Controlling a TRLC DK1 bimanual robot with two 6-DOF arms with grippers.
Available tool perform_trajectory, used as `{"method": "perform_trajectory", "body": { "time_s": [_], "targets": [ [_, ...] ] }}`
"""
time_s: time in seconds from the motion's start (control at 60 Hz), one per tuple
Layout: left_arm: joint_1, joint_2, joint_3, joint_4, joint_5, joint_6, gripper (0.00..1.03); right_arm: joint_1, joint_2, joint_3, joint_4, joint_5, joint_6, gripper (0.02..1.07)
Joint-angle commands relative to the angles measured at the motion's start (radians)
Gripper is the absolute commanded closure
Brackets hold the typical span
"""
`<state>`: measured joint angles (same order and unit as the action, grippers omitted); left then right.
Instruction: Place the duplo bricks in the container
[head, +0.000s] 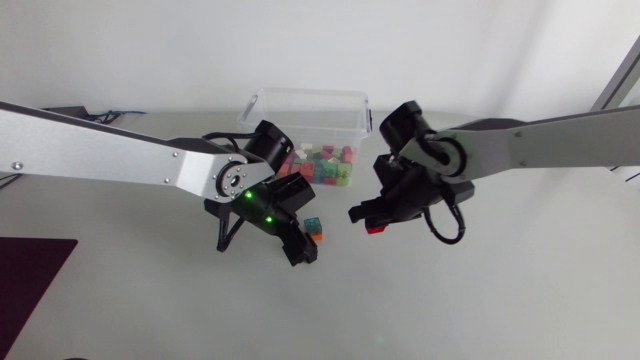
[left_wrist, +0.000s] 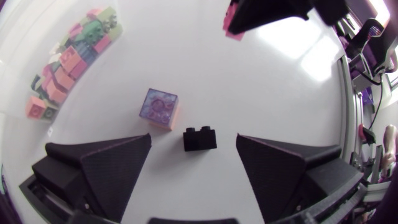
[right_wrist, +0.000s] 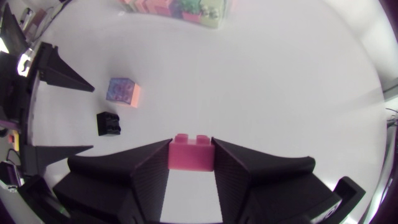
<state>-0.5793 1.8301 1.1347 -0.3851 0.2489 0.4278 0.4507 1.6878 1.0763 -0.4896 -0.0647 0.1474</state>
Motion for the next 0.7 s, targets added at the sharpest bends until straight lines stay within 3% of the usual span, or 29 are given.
{"method": "perform_trajectory", "body": {
  "time_s": [0.0, 0.283, 0.4, 0.667, 0.683],
  "targets": [
    [-0.014, 0.04, 0.037, -0.031, -0.002, 0.017, 0.09, -0.033, -0.066, -0.032, 0.009, -0.012, -0.026, 0.72],
    [-0.05, 0.112, 0.088, -0.066, -0.1, 0.011, 0.12, -0.122, -0.203, -0.041, -0.007, -0.064, -0.06, 0.72],
    [-0.056, 0.135, 0.108, -0.067, -0.112, -0.003, 0.19, -0.152, -0.226, -0.035, -0.017, -0.086, -0.072, 0.72],
    [-0.06, 0.158, 0.143, -0.11, -0.112, -0.012, 0.6, -0.175, -0.226, 0.042, -0.03, -0.107, -0.085, 0.72],
    [-0.06, 0.158, 0.145, -0.112, -0.114, -0.014, 0.66, -0.175, -0.224, 0.05, -0.03, -0.11, -0.085, 0.72]
  ]
}}
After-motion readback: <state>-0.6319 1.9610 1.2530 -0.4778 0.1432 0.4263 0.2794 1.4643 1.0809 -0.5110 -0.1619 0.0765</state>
